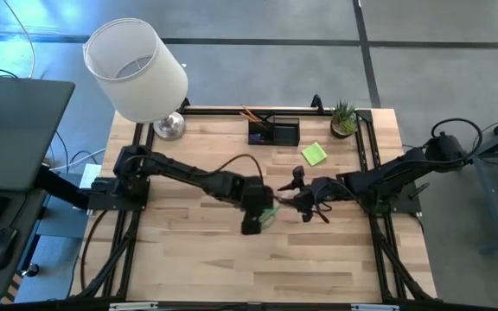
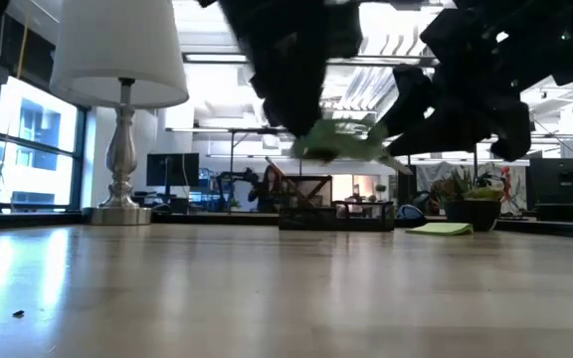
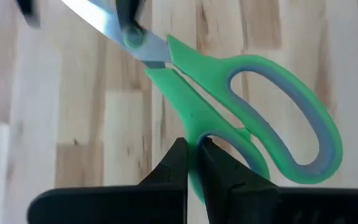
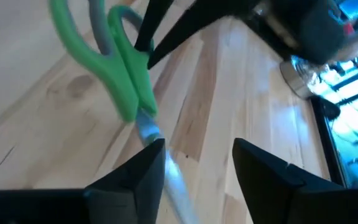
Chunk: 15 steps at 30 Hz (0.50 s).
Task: Pick and place office supplies into organizer
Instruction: Put the green scissors into the black desk organizer
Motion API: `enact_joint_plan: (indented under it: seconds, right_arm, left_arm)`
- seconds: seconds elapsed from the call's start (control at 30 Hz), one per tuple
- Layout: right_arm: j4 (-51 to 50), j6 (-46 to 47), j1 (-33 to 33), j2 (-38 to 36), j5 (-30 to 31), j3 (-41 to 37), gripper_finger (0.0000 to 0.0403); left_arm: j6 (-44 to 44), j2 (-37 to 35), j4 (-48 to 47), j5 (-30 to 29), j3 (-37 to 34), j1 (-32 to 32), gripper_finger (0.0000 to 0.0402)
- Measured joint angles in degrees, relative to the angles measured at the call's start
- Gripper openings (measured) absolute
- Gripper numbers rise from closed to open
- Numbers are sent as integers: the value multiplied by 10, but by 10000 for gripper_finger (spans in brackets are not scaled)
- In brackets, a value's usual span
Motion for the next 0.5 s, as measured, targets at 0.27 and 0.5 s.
enact_joint_plan:
  seconds: [0.27, 0.5]
  right_arm:
    - [-35, 13, 22, 0, 27, 0, 170]
    - [-51, -4, 59, -12, 190, 0, 145]
  left_arm:
    - [20, -1, -7, -7, 38, 17, 3]
    - [26, -1, -20, -20, 38, 18, 1]
